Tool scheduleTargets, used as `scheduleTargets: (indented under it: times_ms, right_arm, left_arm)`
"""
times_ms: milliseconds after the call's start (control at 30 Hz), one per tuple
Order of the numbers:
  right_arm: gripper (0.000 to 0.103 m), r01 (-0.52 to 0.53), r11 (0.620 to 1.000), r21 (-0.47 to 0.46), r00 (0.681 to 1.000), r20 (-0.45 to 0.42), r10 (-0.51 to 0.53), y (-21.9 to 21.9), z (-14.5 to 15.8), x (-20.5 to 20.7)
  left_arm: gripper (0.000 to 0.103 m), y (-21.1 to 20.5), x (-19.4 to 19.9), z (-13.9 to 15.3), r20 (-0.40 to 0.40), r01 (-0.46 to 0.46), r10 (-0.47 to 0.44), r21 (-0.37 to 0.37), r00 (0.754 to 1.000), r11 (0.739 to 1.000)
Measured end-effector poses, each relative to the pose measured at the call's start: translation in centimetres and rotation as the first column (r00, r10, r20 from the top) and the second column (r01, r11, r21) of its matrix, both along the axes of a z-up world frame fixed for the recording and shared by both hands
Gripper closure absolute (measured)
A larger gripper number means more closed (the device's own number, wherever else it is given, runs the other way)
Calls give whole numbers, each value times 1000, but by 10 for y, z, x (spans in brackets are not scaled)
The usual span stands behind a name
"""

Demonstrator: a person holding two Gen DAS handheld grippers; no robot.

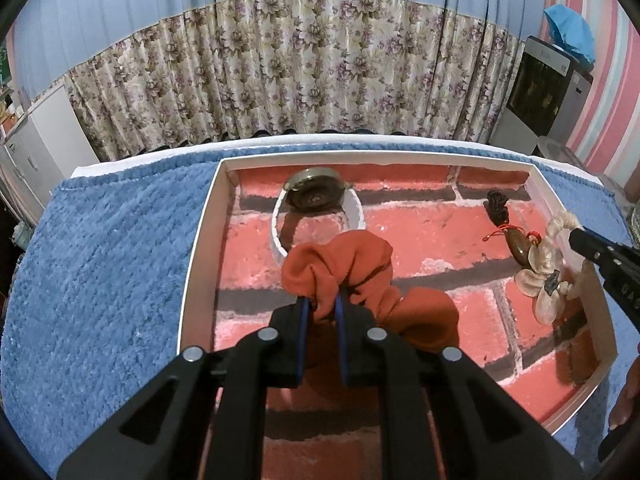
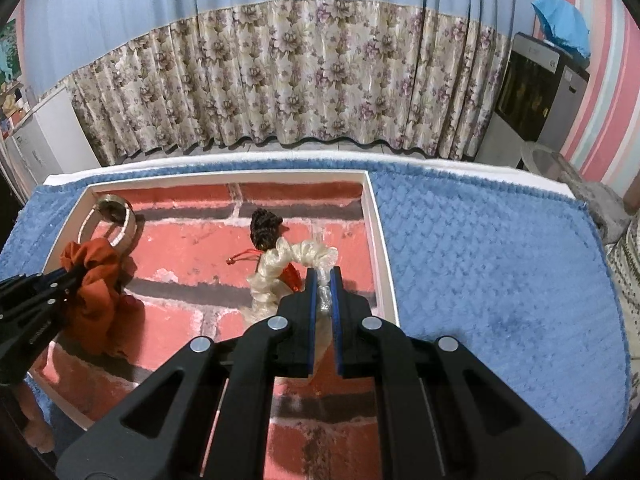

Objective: Organize jewelry
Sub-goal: 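Carry orange scrunchie with left tool while right tool carries pearl scrunchie into tray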

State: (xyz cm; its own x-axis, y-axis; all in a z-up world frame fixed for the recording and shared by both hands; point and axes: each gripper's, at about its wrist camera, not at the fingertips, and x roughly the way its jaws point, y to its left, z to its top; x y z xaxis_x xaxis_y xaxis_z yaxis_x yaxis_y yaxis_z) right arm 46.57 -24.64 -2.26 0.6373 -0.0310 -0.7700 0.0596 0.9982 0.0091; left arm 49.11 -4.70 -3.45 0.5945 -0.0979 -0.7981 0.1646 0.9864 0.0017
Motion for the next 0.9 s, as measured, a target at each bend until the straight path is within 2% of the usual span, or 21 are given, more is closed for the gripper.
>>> scheduleTargets:
  times_ms: [700,900]
  right_arm:
    - [95,-15,999,-48,997,-71,11,9,-31,17]
    - [95,-15,999,-52,997,-75,11,8,-33,17]
  left_arm:
    - [90,0,4,-11,-12,-3,3,-4,1000,1000]
    - [87,0,4,-12,-15,-6,6,-10,1000,1000]
